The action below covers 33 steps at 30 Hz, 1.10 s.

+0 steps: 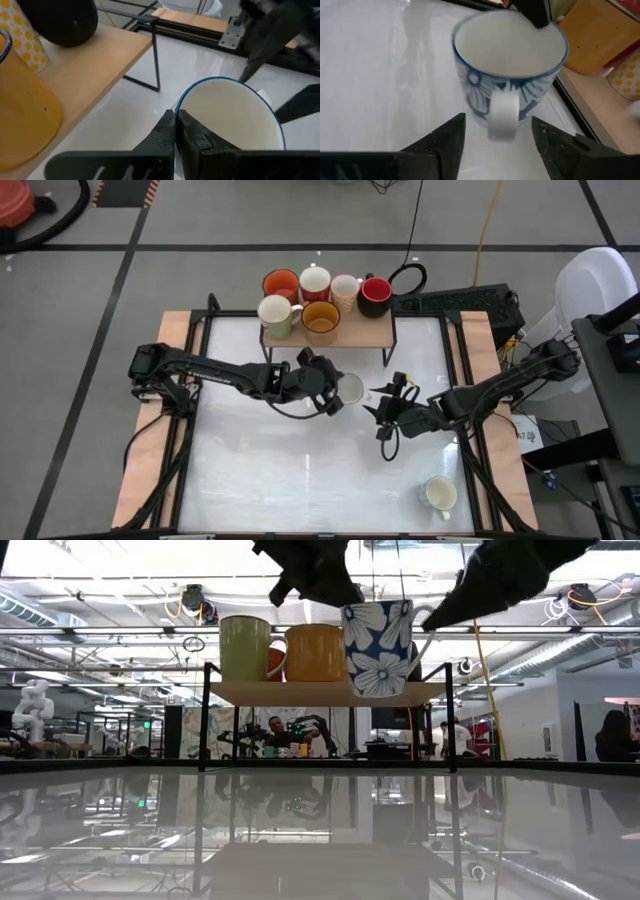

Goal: Place coffee mugs
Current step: Put the blue patterned mug on the shelf

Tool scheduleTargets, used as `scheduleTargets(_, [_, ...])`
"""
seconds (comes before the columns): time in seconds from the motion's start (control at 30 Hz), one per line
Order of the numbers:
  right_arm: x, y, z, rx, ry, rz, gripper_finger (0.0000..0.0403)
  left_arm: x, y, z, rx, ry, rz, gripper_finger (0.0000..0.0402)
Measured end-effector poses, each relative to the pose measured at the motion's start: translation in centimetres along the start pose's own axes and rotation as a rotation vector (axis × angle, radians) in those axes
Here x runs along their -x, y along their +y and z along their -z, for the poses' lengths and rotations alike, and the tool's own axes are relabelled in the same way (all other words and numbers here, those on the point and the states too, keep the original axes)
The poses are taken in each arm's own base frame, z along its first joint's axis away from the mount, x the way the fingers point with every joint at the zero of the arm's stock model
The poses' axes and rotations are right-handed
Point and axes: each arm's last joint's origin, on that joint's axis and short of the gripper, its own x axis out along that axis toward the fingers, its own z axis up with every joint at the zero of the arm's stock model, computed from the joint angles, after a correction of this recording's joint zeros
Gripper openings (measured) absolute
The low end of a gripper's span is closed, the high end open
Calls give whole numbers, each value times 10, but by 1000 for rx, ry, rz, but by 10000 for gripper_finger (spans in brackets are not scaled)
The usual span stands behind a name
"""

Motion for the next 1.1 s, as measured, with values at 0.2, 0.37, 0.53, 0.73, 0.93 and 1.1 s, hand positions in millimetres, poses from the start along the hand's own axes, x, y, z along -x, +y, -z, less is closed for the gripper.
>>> scheduleTargets(0.2, [-12, -1, 18, 7, -30, 23, 138, 1, -1, 0, 3, -1, 4, 5])
scheduleTargets(0.37, [-16, -1, 25, 32, -87, 29, 55, 1, -3, 1, 13, -2, 0, 5])
scheduleTargets(0.53, [-16, -1, 24, 54, -95, 26, 45, 2, -3, 1, 12, 0, 2, 5])
scheduleTargets(0.73, [-16, -1, 22, 38, -112, 27, 76, 3, -3, 1, 10, -1, 5, 5])
scheduleTargets(0.93, [-15, -1, 17, 12, -155, 31, 183, 3, -4, 1, 8, 5, 25, 5])
scheduleTargets(1.1, [-15, -1, 16, 10, -159, 30, 183, 3, -5, 1, 7, 6, 24, 5])
